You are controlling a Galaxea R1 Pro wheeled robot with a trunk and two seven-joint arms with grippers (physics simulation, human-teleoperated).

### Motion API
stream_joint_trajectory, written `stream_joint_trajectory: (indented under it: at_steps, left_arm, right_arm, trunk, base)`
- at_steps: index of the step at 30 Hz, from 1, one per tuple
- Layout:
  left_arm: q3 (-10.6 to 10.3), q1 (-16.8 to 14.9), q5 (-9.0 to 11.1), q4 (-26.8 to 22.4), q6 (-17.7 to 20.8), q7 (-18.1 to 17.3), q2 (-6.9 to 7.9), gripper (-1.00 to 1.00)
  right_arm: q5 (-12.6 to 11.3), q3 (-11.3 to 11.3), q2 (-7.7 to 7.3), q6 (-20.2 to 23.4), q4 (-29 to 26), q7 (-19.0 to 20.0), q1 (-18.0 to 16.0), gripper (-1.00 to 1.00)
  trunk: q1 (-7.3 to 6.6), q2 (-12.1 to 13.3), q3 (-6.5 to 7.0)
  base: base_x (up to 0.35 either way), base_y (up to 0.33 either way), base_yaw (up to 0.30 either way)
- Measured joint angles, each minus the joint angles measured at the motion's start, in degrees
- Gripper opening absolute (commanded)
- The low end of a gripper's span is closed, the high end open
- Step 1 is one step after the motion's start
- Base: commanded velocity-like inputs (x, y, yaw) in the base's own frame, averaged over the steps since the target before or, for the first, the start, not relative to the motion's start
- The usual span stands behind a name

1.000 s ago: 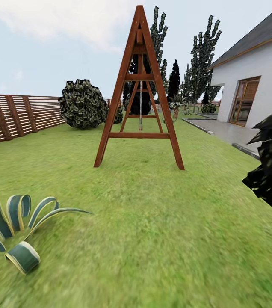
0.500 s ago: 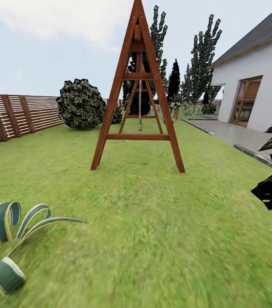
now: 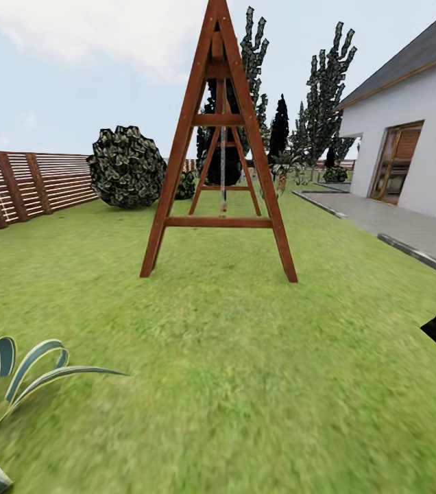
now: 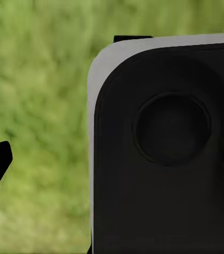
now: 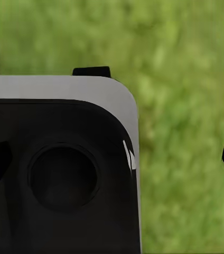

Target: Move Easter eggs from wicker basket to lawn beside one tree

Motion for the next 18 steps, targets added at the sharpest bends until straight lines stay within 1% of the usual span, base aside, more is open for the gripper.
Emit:
stream_joint_trajectory:
  at_steps: [18]
  left_arm:
    - [0.0, 0.0, 0.0, 0.0, 0.0, 0.0, 0.00, 1.00]
  right_arm:
    - [0.0, 0.0, 0.00, 0.0, 0.0, 0.0, 0.0, 1.00]
  trunk:
    - [0.00, 0.0, 0.00]
  base:
    - [0.319, -0.078, 0.000]
